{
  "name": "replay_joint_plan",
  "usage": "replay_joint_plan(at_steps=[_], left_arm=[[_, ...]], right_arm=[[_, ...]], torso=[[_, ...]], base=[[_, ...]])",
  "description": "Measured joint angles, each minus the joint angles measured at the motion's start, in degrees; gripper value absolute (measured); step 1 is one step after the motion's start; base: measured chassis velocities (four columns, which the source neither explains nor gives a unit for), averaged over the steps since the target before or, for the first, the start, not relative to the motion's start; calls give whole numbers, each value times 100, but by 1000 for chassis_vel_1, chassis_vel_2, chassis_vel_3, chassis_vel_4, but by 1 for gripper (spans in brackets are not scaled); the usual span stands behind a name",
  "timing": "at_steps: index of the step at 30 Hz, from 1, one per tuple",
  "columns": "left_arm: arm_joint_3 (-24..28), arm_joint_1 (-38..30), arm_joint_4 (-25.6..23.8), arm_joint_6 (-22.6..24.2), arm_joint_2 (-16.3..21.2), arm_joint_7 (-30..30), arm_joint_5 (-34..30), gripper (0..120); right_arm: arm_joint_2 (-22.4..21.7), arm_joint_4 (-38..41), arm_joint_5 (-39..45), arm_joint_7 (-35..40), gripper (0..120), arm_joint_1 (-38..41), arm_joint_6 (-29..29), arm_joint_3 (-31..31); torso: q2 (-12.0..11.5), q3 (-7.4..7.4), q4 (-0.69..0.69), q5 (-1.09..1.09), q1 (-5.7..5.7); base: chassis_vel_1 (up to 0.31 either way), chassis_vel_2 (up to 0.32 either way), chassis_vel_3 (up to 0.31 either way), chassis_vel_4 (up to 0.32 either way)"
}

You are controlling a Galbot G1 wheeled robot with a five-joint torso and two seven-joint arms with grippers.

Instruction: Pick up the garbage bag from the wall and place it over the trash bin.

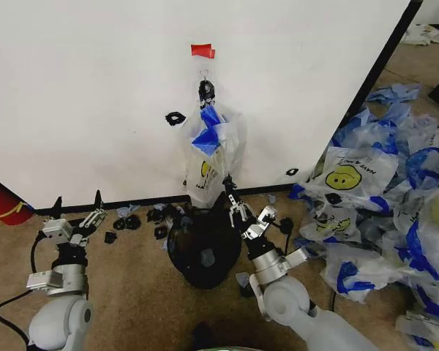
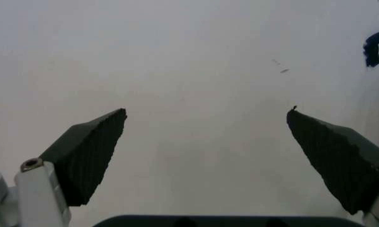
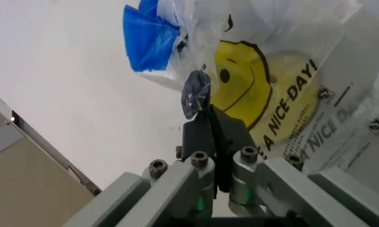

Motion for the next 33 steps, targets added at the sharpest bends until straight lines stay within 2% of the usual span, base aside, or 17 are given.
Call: replay_joint_plan(at_steps=[11, 33], left_arm=[[16, -2, -7, -15, -34, -2, 2, 100], [23, -1, 37, -70, -32, -2, 20, 100]], right_arm=[[-158, 85, -187, -126, 0, -404, 150, 49], [-206, 96, -515, -332, 0, -911, 365, 91]], torso=[[0, 0, -1, 0, 0], [0, 0, 0, 0, 0]], base=[[0, 0, 0, 0], [0, 0, 0, 0]])
